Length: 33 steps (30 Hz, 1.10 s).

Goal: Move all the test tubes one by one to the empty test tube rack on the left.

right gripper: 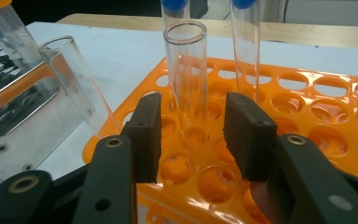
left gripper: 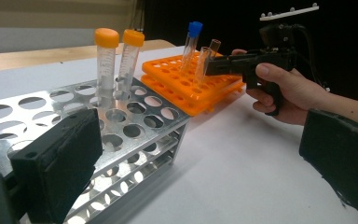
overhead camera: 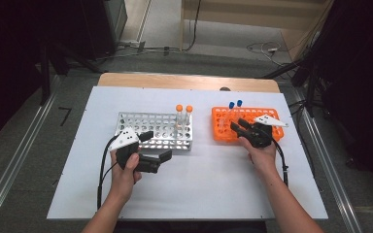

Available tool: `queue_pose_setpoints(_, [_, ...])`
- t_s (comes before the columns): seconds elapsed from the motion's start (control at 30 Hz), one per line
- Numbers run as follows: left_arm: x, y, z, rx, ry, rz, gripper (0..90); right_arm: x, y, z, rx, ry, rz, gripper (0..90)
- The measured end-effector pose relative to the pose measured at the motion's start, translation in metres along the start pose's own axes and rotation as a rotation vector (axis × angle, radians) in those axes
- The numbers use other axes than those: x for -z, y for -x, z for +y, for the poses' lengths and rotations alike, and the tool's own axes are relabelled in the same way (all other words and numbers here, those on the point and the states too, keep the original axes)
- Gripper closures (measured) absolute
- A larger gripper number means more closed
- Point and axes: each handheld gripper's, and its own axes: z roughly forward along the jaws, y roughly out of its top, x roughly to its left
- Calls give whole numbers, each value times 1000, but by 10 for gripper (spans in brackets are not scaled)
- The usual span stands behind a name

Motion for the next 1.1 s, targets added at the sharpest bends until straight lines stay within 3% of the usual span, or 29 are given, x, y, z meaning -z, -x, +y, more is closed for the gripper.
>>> queue_pose_setpoints(0.3, [-1, -1, -2, 8, -6, 3, 0, -11, -4, -5, 9, 7, -46, 717])
queue_pose_setpoints(0.4, [-2, -1, -2, 8, -8, 5, 0, -13, -6, -6, 30, 16, -59, 737])
queue_pose_setpoints(0.53, [-2, 0, -2, 4, -8, 4, 0, -11, -5, -5, 25, 24, -56, 741])
queue_pose_setpoints(0.83, [-2, 0, -2, 3, 1, 1, 0, 5, -6, 4, 30, 84, -50, 742])
queue_pose_setpoints(1.1, [-3, 1, -1, -5, -3, 0, 0, 29, -12, 13, 53, 117, -15, 742])
